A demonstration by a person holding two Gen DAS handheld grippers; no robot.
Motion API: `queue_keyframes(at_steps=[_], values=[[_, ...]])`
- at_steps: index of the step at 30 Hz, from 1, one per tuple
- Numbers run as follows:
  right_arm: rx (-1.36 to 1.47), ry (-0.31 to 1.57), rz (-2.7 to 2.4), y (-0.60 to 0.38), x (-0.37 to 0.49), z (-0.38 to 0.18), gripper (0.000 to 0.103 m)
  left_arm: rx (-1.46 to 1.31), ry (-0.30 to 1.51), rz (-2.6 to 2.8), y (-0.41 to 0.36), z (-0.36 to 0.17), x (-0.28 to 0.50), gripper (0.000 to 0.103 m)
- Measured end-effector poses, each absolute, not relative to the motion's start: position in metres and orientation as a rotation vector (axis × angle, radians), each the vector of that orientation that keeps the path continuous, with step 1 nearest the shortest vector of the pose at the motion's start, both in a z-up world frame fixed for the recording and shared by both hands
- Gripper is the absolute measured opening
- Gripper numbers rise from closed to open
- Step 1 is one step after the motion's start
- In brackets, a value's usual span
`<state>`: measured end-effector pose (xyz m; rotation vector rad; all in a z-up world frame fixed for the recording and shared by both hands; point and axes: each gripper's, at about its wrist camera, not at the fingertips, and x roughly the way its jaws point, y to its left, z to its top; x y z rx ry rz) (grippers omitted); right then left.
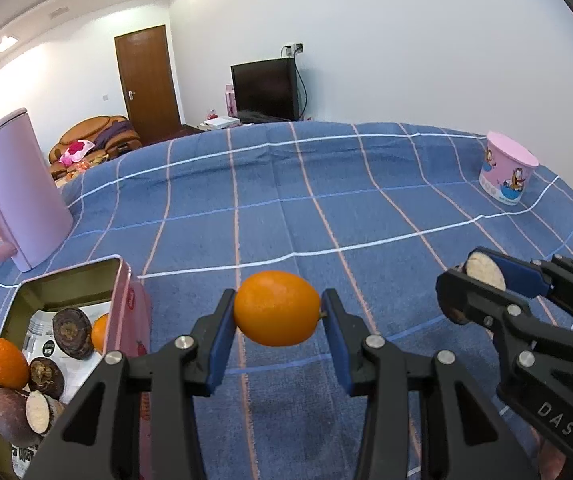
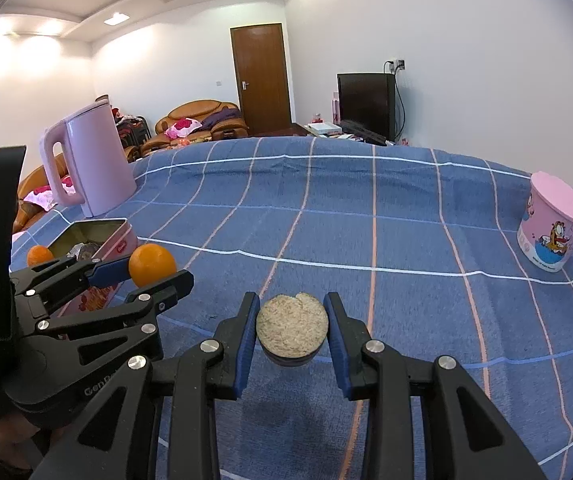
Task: Organize fruits
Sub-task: 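Lift the orange with the left tool while the right tool lifts the beige round item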
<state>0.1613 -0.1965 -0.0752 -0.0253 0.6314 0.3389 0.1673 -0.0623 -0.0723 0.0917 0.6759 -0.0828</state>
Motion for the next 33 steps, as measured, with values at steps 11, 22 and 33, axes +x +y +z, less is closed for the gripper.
queue_keyframes(at_steps=[11,22,33], values=[[-0.032,0.580,0.340,-0.196,0.154,-0.071,0.035,0.099,0.616,-0.063,-0.062,-0.066,0.157,0.044],[-0.033,0.542,0.338,-0.197,0.149,-0.067,0.035,0.096,0.574,-0.043,-0.059,-0.062,0.150,0.044],[-0.036,0.487,0.332,-0.197,0.140,-0.064,0.035,0.094,0.537,-0.027,-0.058,-0.058,0.143,0.044]])
